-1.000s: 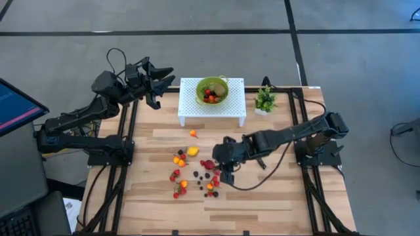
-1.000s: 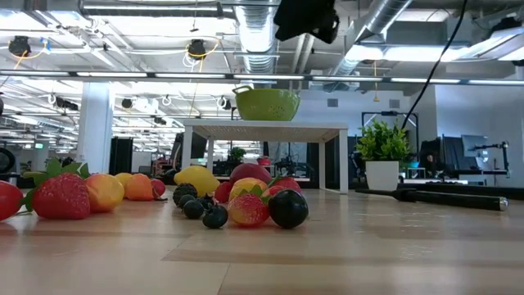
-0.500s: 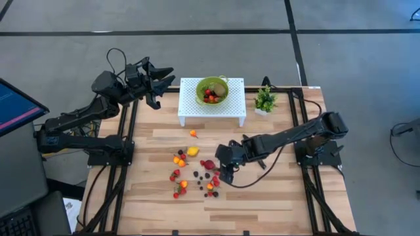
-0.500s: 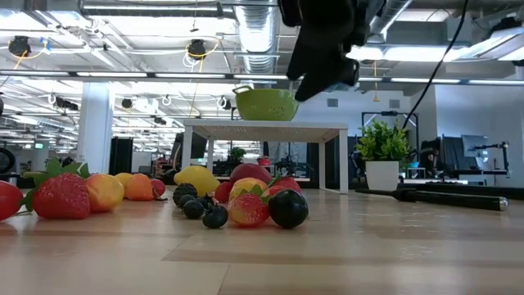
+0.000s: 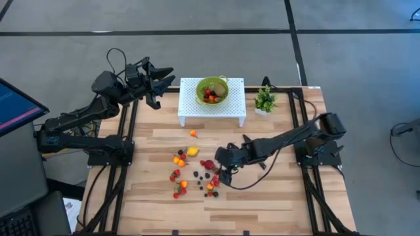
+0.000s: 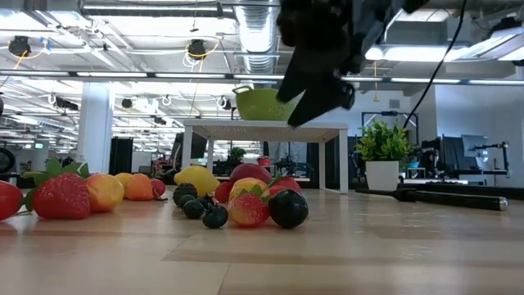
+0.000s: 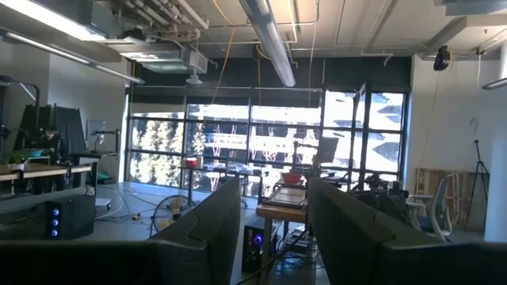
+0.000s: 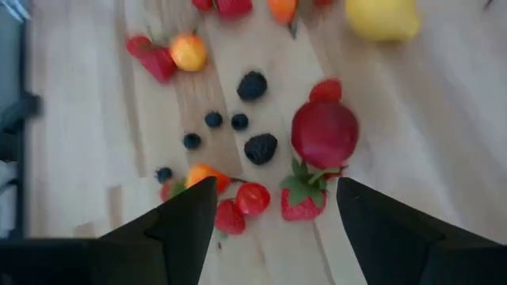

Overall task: Pick & Place Fruit
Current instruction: Put the red strawberry into the green strainer bowl

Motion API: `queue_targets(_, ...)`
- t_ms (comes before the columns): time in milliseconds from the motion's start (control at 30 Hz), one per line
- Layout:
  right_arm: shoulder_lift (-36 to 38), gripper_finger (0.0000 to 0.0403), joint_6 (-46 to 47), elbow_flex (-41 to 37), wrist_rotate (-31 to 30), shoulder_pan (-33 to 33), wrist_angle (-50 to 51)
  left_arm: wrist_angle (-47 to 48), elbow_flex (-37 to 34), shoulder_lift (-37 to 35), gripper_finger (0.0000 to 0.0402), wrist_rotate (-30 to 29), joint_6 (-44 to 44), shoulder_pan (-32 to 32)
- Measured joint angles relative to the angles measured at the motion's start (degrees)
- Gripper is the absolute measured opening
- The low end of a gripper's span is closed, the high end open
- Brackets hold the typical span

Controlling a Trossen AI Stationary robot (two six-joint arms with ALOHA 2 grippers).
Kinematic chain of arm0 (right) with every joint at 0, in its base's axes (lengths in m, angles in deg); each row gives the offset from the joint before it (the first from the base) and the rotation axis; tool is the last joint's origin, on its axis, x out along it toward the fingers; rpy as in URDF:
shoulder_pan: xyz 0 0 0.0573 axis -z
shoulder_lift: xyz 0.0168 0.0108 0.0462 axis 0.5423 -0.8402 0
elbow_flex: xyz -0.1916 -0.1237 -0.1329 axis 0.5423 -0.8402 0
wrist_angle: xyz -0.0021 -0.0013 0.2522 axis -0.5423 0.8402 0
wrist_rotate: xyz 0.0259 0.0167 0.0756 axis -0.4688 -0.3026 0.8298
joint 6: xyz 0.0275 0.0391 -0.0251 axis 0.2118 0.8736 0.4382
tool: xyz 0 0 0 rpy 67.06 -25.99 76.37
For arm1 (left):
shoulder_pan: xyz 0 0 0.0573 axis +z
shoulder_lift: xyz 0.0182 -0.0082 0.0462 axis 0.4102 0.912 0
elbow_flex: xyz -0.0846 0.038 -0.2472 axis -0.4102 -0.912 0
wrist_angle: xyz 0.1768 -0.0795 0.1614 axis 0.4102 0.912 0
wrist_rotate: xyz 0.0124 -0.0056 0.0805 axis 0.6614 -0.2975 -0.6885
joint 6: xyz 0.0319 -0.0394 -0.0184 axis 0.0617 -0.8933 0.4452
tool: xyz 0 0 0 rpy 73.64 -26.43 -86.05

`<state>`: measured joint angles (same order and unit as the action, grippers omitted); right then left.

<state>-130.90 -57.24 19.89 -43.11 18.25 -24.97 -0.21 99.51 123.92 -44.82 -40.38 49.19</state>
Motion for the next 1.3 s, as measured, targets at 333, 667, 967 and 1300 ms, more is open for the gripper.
queue_targets(333, -12.2, 0.0255, -1.4, 3.7, 2.3, 0.0, 3.4, 0.0, 0.0, 0.0, 0.0142, 0.0, 0.0, 0.0)
queue_targets(667, -14.0, 0.0255, -1.3, 5.1, 1.6, 0.4, 3.1, -0.3, 0.0, 0.0, 0.0142, 0.0, 0.0, 0.0)
queue_targets(967, -14.0, 0.0255, 0.1, 5.1, 0.1, 1.5, 2.5, -0.4, 0.0, 0.0, 0.0142, 0.0, 0.0, 0.0)
queue_targets(1300, -14.0, 0.0177, 0.2, 5.1, 0.3, 1.5, 2.7, -0.4, 0.0, 0.0, 0.0142, 0.0, 0.0, 0.0)
